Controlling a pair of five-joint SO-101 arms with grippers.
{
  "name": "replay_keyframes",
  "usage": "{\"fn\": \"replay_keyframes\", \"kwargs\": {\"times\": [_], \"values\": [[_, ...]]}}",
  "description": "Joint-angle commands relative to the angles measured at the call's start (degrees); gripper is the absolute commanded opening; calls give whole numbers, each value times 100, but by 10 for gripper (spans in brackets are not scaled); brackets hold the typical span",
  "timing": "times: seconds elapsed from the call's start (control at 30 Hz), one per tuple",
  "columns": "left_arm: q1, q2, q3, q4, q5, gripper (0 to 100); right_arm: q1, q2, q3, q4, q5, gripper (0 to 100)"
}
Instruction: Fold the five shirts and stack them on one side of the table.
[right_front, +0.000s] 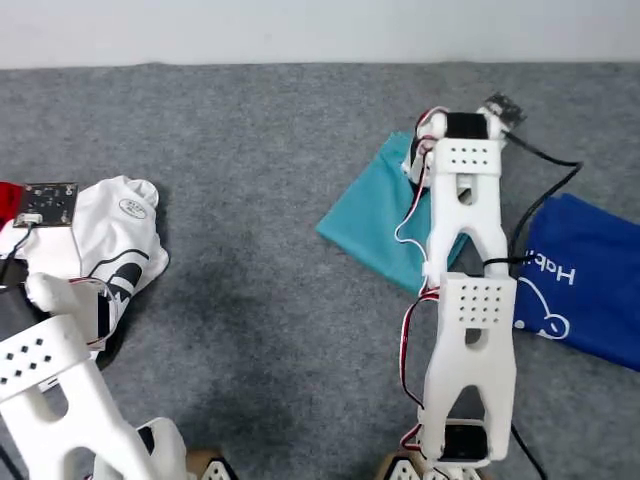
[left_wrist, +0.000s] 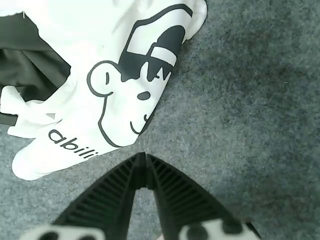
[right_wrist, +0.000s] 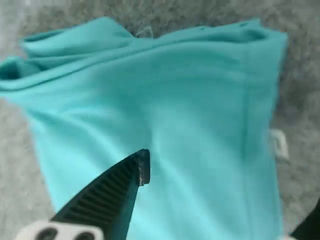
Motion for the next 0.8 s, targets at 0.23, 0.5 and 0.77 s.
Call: {"fn": "replay_keyframes", "kwargs": {"times": [0.23,0.5,0.77], "values": [[35,-88,-13,-26,-9,5,-233,488,-44,-303,448,213],[35,-88,-13,-26,-9,5,-119,435,-62,-136,1363,23],[35,-88,-13,-44,-9,5,-101,365,-1266,1007,2523,9]]}}
